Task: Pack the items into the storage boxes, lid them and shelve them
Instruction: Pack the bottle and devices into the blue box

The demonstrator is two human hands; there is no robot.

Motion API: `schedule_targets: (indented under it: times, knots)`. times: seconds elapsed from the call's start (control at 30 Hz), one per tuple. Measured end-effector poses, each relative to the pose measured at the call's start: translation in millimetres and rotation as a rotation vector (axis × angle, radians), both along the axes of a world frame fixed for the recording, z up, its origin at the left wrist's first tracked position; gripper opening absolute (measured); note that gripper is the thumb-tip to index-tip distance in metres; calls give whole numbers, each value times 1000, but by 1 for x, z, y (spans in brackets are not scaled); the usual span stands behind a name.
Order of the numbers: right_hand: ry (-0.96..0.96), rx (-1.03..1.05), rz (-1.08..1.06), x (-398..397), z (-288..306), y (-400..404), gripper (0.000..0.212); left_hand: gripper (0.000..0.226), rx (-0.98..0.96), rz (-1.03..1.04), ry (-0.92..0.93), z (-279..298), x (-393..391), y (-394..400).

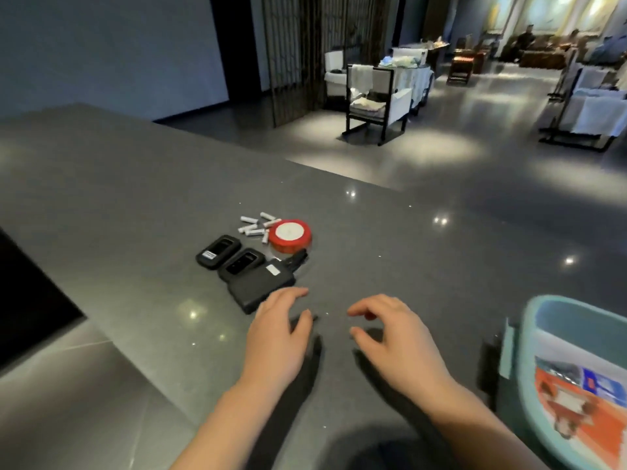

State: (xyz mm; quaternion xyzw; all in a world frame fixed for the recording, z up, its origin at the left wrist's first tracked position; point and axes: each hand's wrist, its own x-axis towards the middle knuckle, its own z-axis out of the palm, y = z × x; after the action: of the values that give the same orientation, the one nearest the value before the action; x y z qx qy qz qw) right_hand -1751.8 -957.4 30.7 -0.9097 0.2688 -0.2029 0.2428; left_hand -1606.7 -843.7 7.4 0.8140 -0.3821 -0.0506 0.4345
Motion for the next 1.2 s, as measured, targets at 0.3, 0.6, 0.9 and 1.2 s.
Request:
schedule_targets:
  times: [0.3, 0.6, 0.9, 1.2]
  knots:
    - [107, 100, 18, 131, -25, 12, 26, 40, 110, 84, 2, -19, 118, 21]
    - [56, 192, -149, 209, -38, -2, 28, 77, 310, -85, -108, -48, 156, -9]
    - [126, 93, -287, 245, -30, -66, 38, 87, 391, -92, -176, -55, 169, -46]
    - [389, 203, -264, 304, -52, -109, 100, 85, 354, -29, -201, -54, 169, -53]
